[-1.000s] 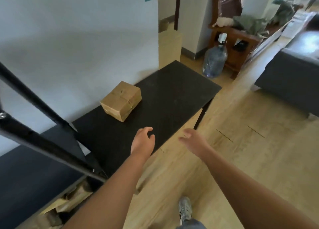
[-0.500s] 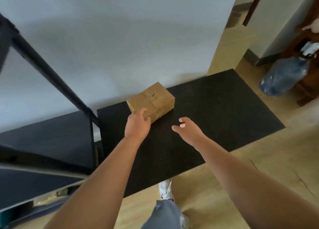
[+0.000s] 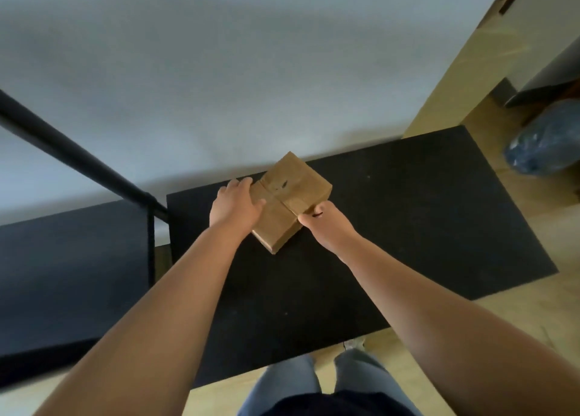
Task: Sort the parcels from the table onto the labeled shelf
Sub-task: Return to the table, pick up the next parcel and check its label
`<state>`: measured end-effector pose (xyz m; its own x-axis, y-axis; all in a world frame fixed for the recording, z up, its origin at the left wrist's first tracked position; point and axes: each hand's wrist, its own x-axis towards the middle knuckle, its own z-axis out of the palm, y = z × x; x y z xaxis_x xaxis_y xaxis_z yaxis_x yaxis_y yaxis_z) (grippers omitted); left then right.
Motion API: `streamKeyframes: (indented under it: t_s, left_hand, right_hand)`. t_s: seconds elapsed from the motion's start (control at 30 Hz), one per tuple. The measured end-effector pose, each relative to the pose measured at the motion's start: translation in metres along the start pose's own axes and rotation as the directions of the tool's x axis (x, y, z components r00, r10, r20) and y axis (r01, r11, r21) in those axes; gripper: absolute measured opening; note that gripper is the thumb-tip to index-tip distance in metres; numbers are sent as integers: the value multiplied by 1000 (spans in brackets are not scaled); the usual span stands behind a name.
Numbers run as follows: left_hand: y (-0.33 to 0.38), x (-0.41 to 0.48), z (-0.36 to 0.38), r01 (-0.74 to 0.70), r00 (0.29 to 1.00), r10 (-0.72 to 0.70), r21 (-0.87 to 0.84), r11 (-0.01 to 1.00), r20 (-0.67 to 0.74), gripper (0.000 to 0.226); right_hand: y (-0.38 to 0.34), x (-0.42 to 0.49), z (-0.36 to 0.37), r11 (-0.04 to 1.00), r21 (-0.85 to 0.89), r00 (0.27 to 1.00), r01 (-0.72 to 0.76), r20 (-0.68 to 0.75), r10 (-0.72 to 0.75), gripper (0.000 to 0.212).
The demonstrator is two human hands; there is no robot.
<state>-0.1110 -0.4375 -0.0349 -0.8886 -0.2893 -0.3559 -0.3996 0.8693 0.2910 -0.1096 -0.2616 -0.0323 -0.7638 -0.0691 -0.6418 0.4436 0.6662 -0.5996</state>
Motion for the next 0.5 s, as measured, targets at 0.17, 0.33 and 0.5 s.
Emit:
streamKeyframes:
  t_s: [0.17, 0.33, 0.5]
  left_hand:
    - [10, -28, 25, 216, 976, -210, -348, 912, 57, 37]
    - [29, -73, 56, 376, 911, -355, -782, 497, 211, 31]
    - [56, -108, 74, 419, 880, -364, -860, 291, 305, 48]
  right_hand:
    - [15, 5, -16, 1000, 2, 1000, -21, -2, 21, 52]
    - [38, 2, -39, 997, -76, 1000, 13, 17, -12, 51]
    - [57, 1, -64, 995, -86, 996, 50, 73, -44, 46]
